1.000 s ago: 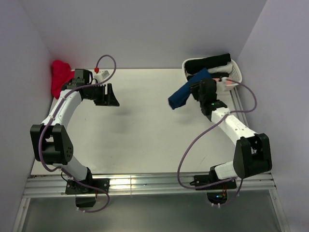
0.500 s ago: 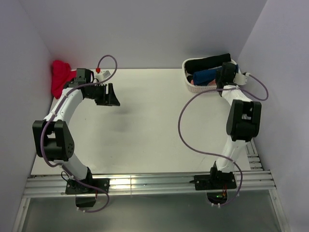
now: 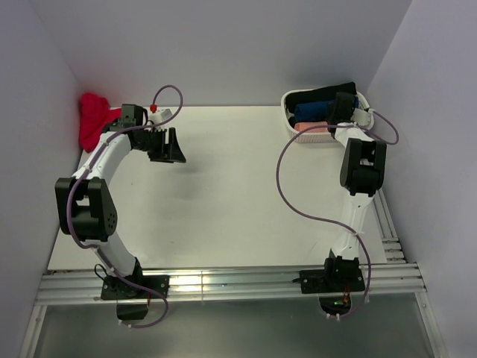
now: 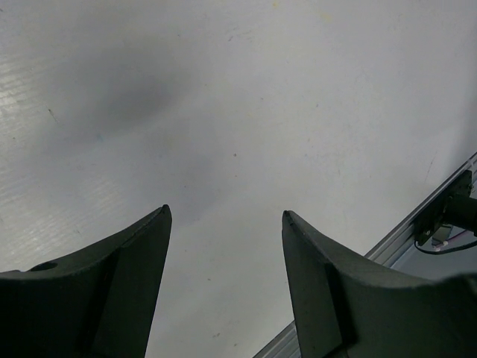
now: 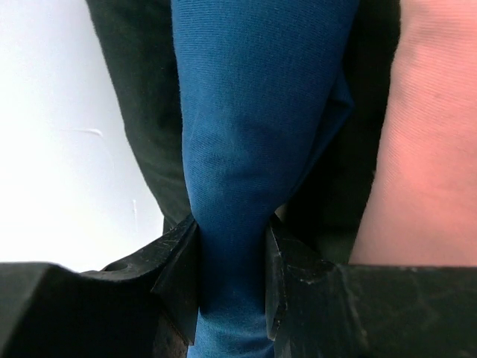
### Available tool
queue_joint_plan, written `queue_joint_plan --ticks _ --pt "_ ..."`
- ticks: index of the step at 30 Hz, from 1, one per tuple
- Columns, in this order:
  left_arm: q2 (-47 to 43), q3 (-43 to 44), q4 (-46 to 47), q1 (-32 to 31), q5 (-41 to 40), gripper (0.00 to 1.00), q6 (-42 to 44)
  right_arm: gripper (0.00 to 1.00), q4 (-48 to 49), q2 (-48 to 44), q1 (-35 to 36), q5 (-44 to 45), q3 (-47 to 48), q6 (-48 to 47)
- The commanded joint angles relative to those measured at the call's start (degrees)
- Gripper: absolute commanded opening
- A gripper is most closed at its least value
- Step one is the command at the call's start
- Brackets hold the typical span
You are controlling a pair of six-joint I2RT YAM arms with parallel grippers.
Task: Roll the t-shirts
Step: Place the rolled tshirt into the container
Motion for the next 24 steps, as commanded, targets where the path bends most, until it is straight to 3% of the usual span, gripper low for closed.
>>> queue_joint_plan --ticks 1,5,7,11,15,17,24 --pt "0.27 2.25 0.13 -0.69 -0.17 0.66 1.28 0.00 3.01 0.85 0.01 -0.18 4.24 1.16" --pt "0.53 2.34 0.22 -1.04 -0.17 0.66 1.28 0.00 0.65 2.96 0.01 -2.02 5.82 2.12" --pt "0.53 2.51 0.22 -1.21 -0.08 0.66 1.19 0.06 -0.23 3.49 -0.08 -2.46 5.65 2.56" --pt "0.10 2.69 -0.22 -1.39 -0.26 0.66 1.10 0.37 -1.20 2.88 -0.16 -3.96 4.77 2.56" --pt "-0.61 2.60 -0.22 -1.48 -0.26 0.66 0.84 0.54 -2.87 1.21 -0.34 -4.92 3.46 2.12" --pt "-1.05 2.43 -0.22 -1.48 0.27 0.66 0.75 0.68 -2.61 0.07 -0.52 -6.41 2.49 2.21" --pt "-1.84 2.42 0.05 -1.65 1.15 0.66 0.40 0.73 -6.73 -4.15 -1.31 -7.38 1.79 2.12"
